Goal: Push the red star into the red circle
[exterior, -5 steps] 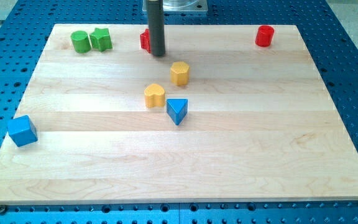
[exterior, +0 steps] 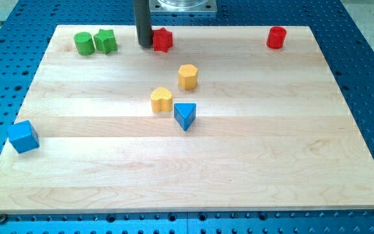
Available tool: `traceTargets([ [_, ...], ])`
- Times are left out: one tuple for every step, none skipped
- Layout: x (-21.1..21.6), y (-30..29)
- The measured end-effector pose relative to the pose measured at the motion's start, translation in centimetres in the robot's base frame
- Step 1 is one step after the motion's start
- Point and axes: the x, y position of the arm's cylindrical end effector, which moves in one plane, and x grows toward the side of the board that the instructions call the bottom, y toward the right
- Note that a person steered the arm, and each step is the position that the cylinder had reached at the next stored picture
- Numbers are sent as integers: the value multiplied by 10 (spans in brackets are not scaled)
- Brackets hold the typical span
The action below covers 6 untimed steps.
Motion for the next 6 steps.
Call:
traceTargets([
  [4,98],
  [9,132],
  [15,161],
  [15,222],
  [20,174],
  [45,139],
])
